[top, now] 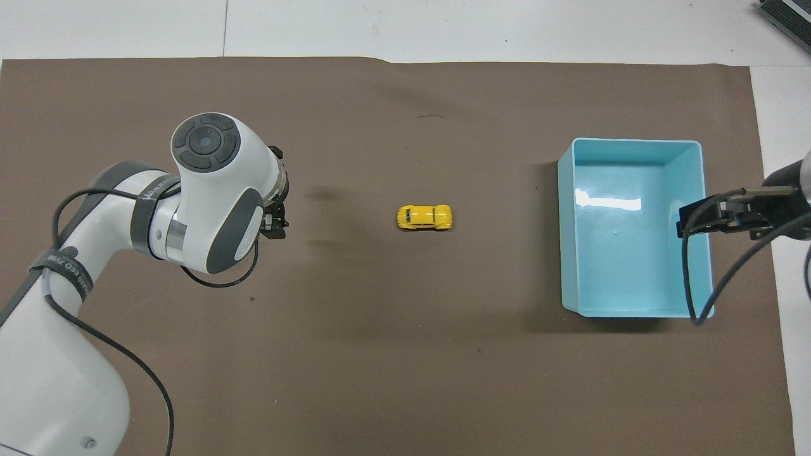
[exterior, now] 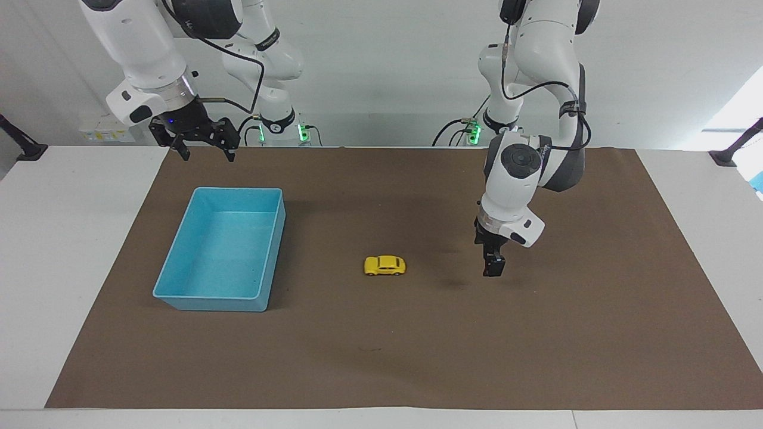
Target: Wind up and store yellow beetle car
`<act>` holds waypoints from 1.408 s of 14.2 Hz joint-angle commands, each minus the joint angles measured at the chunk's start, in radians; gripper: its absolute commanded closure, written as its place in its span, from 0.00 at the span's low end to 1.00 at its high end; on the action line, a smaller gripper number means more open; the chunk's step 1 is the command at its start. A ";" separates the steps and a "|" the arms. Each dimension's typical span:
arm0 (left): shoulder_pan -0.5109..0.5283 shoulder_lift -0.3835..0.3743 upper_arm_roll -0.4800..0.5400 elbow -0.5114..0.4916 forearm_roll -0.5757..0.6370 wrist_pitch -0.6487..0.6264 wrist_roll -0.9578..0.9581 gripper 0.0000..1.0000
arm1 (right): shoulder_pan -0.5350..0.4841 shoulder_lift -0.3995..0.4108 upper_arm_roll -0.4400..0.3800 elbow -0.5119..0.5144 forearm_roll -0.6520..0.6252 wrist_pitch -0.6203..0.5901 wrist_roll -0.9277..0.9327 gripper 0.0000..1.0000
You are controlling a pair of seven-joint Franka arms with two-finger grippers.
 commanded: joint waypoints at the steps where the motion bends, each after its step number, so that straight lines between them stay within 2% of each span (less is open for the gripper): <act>1: 0.015 -0.003 -0.007 0.043 0.017 -0.011 0.021 0.00 | -0.015 -0.007 0.004 -0.010 0.024 0.017 -0.030 0.00; 5: 0.015 0.003 -0.005 0.070 0.018 -0.008 0.085 0.00 | -0.015 -0.007 0.004 -0.010 0.024 0.017 -0.030 0.00; 9: 0.032 -0.025 -0.005 0.123 0.017 -0.018 0.142 0.00 | -0.014 -0.007 0.004 -0.010 0.024 0.017 -0.030 0.00; 15: 0.069 -0.112 -0.004 0.126 0.004 -0.042 0.355 0.00 | -0.014 -0.007 0.004 -0.010 0.024 0.017 -0.030 0.00; 20: 0.109 -0.186 -0.004 0.110 0.000 -0.102 0.617 0.00 | -0.014 -0.010 0.006 -0.012 0.019 -0.009 -0.031 0.00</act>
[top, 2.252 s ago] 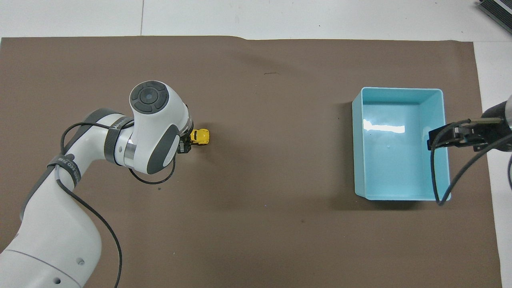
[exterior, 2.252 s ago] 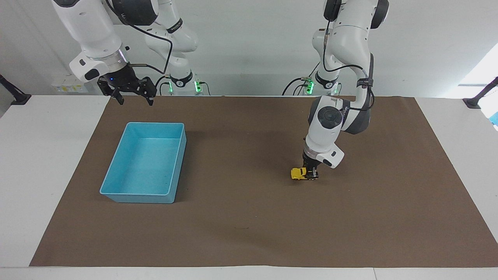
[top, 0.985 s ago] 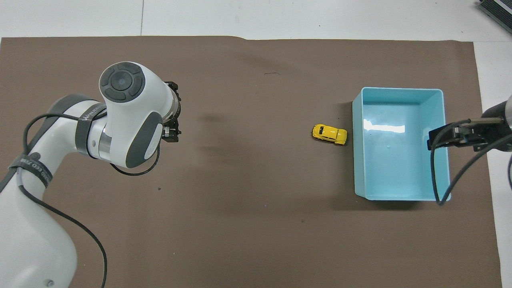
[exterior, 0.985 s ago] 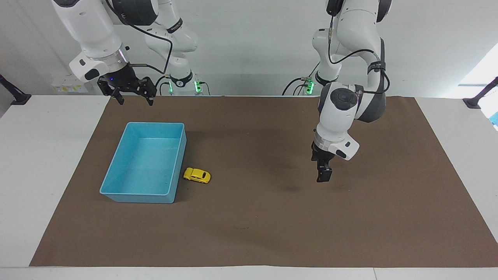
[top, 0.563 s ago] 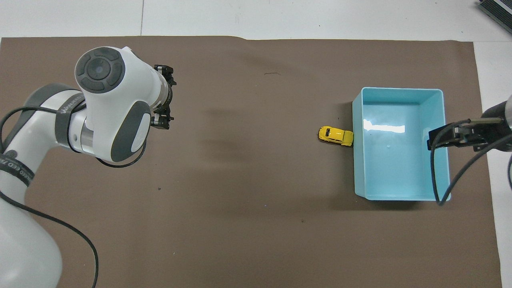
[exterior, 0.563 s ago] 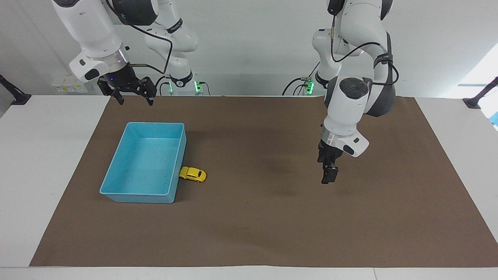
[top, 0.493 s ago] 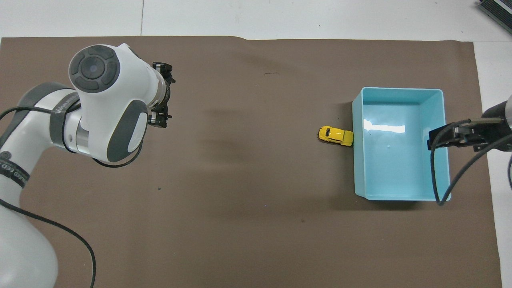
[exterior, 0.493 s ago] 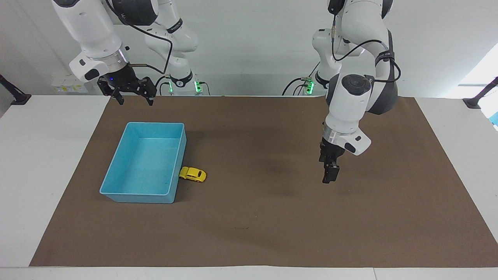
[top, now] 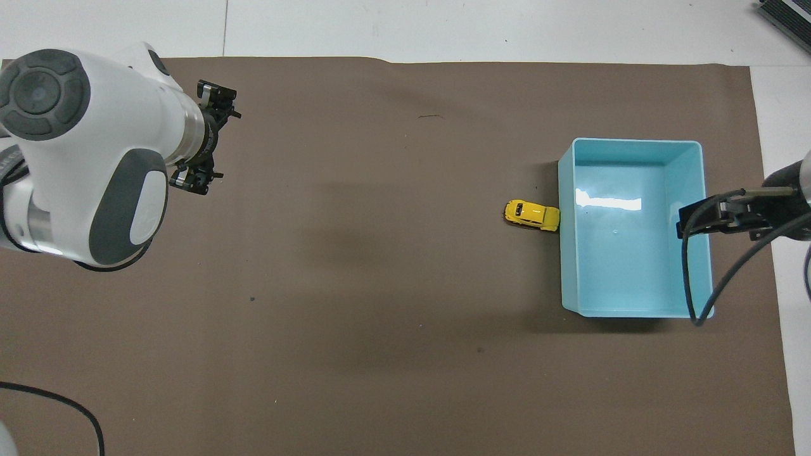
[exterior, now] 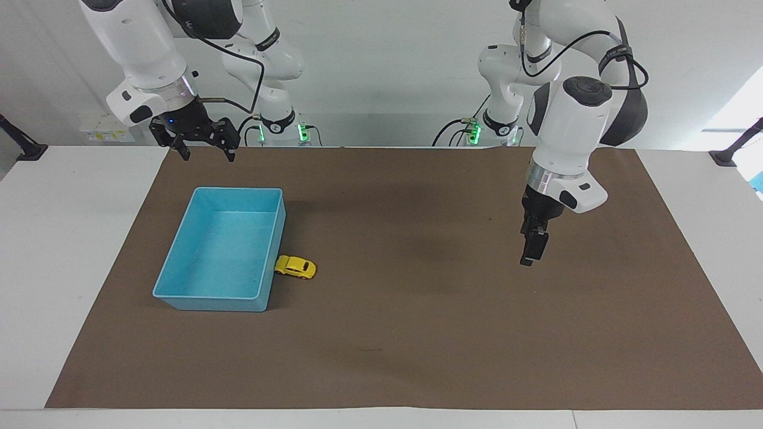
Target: Wind up and store yellow beetle car
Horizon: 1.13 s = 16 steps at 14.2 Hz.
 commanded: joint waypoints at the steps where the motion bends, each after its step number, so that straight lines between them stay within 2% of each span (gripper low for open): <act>1: 0.034 -0.054 -0.010 -0.024 -0.001 -0.029 0.169 0.00 | -0.014 -0.010 0.004 -0.010 0.016 -0.003 -0.031 0.00; 5: 0.067 -0.080 -0.009 -0.026 -0.002 -0.058 0.392 0.00 | -0.009 -0.013 0.006 -0.026 0.016 0.031 -0.018 0.00; 9: 0.123 -0.101 -0.009 -0.024 -0.001 -0.058 0.616 0.00 | 0.002 -0.064 0.009 -0.118 0.019 0.111 0.056 0.00; 16: 0.192 -0.129 -0.009 -0.021 -0.012 -0.064 0.986 0.00 | 0.069 -0.038 0.010 -0.173 0.027 0.184 0.228 0.00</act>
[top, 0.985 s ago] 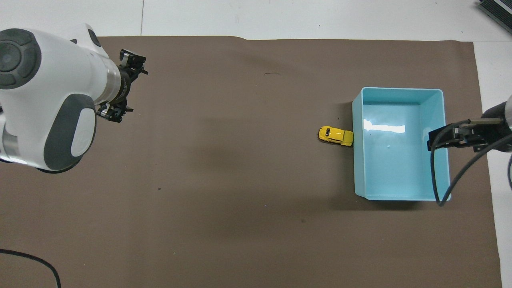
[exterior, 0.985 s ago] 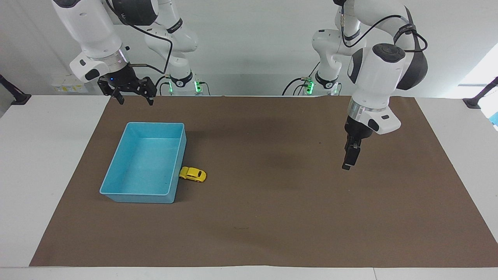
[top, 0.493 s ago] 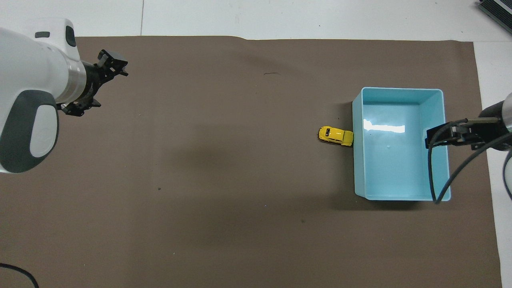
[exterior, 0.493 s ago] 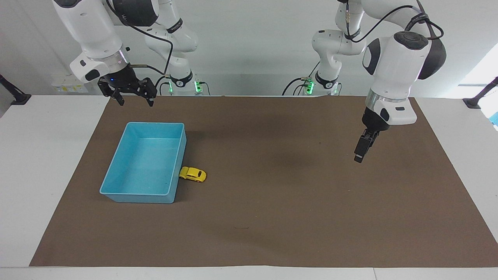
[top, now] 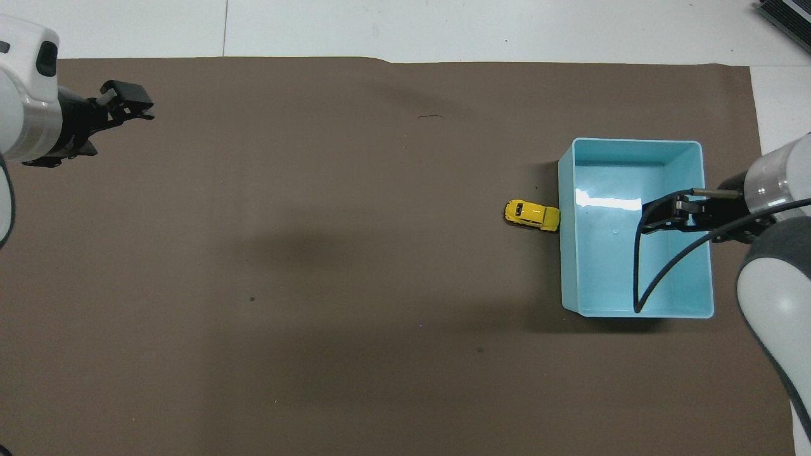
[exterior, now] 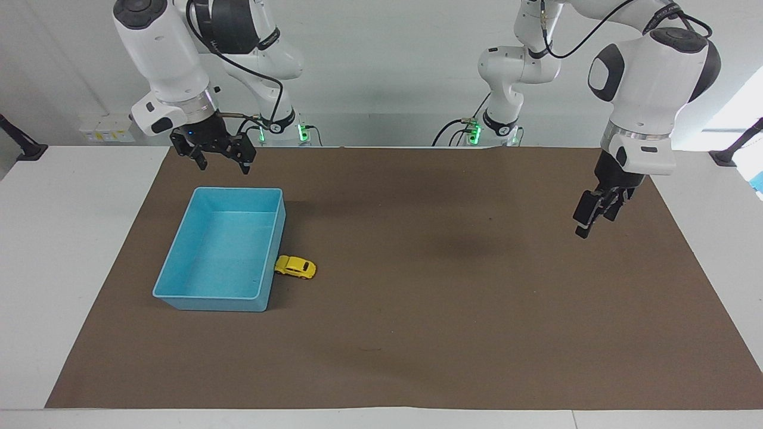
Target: Wind up and store yellow beetle car
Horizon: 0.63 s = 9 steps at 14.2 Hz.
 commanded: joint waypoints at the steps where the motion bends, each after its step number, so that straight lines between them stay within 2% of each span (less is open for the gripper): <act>1: 0.039 -0.026 -0.011 -0.017 -0.009 -0.029 0.139 0.00 | 0.023 -0.008 0.006 -0.061 0.025 0.068 0.069 0.00; 3: 0.057 -0.029 -0.014 -0.008 -0.009 -0.058 0.241 0.00 | 0.026 -0.003 0.006 -0.106 0.025 0.112 0.111 0.00; 6: 0.127 -0.035 -0.052 0.018 -0.012 -0.170 0.388 0.00 | 0.057 0.027 0.006 -0.138 0.026 0.168 0.200 0.00; 7: 0.166 -0.035 -0.086 0.042 -0.015 -0.216 0.429 0.00 | 0.057 0.046 0.006 -0.141 0.025 0.174 0.218 0.00; 9: 0.281 -0.033 -0.216 0.104 -0.015 -0.317 0.506 0.00 | 0.059 0.078 0.006 -0.153 0.025 0.205 0.258 0.00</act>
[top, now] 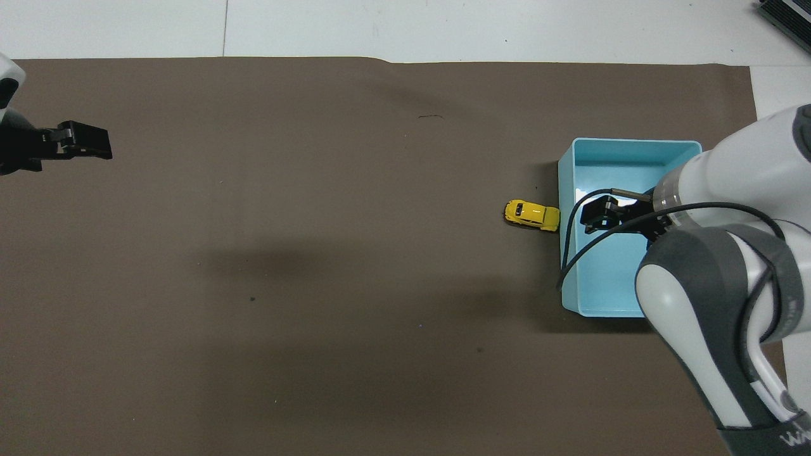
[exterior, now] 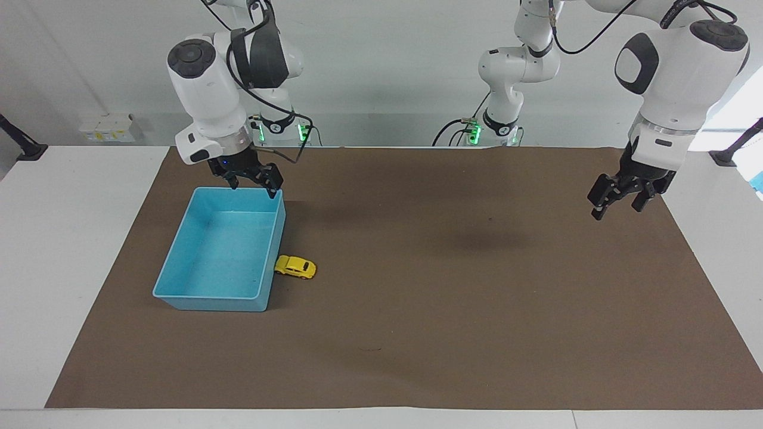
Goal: Wind up and store yellow beetle car
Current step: 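Lower the right gripper over the car beside the bin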
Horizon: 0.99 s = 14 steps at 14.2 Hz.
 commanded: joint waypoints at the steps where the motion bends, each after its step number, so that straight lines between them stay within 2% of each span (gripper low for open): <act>1: 0.097 -0.007 -0.121 0.072 -0.006 -0.138 0.083 0.00 | -0.006 0.032 0.005 -0.030 0.024 0.072 0.044 0.00; 3: 0.039 -0.015 -0.091 0.085 0.000 -0.206 0.083 0.00 | -0.006 0.040 0.010 -0.068 0.024 0.141 0.054 0.00; 6: -0.068 -0.087 -0.008 0.083 -0.003 -0.267 0.086 0.00 | 0.026 0.068 0.009 -0.076 0.030 0.172 0.120 0.00; 8: -0.078 -0.105 0.005 0.050 -0.011 -0.258 0.086 0.00 | 0.030 0.100 0.010 -0.078 0.044 0.210 0.194 0.00; 11: -0.079 -0.102 0.006 0.053 -0.012 -0.252 0.075 0.00 | 0.056 0.138 0.009 -0.076 0.058 0.269 0.298 0.00; 14: -0.102 -0.128 0.026 0.028 -0.014 -0.318 0.077 0.00 | 0.079 0.183 0.010 -0.076 0.066 0.344 0.534 0.00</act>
